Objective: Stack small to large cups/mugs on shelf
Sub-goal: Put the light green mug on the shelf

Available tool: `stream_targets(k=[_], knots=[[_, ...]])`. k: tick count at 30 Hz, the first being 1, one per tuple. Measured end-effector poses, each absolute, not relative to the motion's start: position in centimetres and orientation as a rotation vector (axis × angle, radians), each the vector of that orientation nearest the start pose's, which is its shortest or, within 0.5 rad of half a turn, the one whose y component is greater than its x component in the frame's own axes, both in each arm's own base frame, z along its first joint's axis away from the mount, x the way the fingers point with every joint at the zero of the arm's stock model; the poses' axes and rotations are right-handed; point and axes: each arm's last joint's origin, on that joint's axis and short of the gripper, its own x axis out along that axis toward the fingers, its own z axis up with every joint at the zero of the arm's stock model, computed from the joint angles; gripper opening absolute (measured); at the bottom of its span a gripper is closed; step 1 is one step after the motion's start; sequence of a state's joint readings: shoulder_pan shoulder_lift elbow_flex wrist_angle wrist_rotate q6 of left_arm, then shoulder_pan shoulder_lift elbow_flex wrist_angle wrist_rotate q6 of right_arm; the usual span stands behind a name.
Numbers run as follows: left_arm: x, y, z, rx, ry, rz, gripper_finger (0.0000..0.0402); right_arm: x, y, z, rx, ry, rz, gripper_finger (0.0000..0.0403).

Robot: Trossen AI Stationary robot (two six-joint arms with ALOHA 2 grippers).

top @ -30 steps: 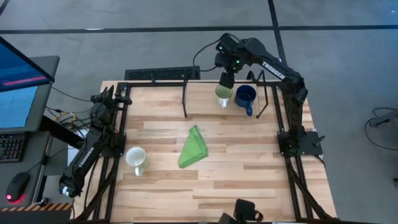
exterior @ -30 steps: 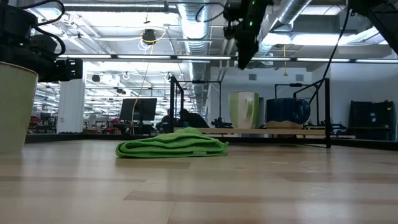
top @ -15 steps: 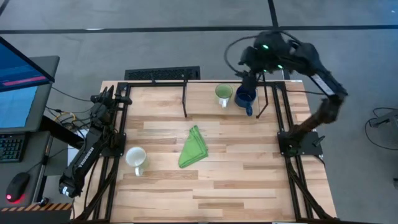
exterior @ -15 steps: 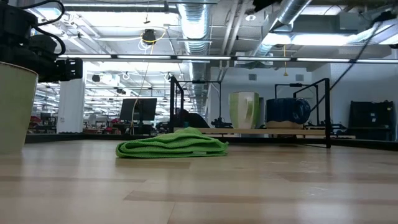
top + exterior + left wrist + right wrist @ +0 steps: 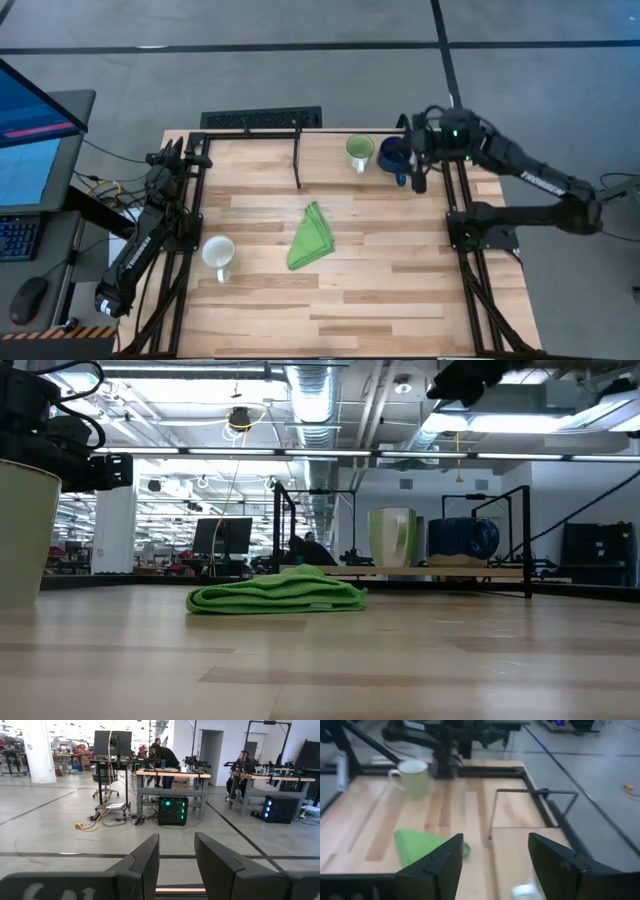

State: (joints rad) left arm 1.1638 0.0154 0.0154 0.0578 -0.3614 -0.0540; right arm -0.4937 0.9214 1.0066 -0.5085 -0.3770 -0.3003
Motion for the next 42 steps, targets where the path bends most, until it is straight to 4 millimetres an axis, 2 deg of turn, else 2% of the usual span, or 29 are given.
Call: stream_targets(k=[5, 11, 15, 24, 28, 31, 33, 42], knots=[[2.8, 9.2, 17.3, -0.018, -0.1, 1.522, 0.0114, 17.0, -6.9, 30.5, -0.047, 0.405, -0.005, 0.0246], [2.8, 9.2, 17.3, -0.018, -0.1, 1.523, 0.0114, 17.1, -5.9, 25.9, -0.049, 0.373, 0.042, 0.0246], [2.8, 9.2, 17.3, -0.018, -0.1, 1.523, 0.0114, 16.9, -5.1, 24.3, -0.016, 0.294, 0.059, 0.0246], [2.9, 9.2, 17.3, -0.076, -0.156, 1.513, 0.0114, 16.4, -2.0, 21.2, 0.046, 0.313, 0.216, 0.0246], [3.3, 9.1, 17.5, -0.083, -0.137, 1.357, 0.0114, 16.3, -1.1, 20.3, 0.034, 0.302, 0.263, 0.0246], [3.9, 8.5, 19.0, 0.007, -0.12, 1.105, 0.0114, 16.2, -0.9, 20.0, 0.058, 0.31, 0.271, 0.0246], [4.0, 8.0, 20.4, 0.034, -0.145, 1.0, 0.0114, 16.2, -0.9, 19.9, 0.081, 0.31, 0.263, 0.0246], [3.3, 5.5, 25.7, -0.036, -0.2, 0.844, 0.0114, 15.5, -1.4, 17.5, 0.079, 0.276, 0.232, 0.0246]])
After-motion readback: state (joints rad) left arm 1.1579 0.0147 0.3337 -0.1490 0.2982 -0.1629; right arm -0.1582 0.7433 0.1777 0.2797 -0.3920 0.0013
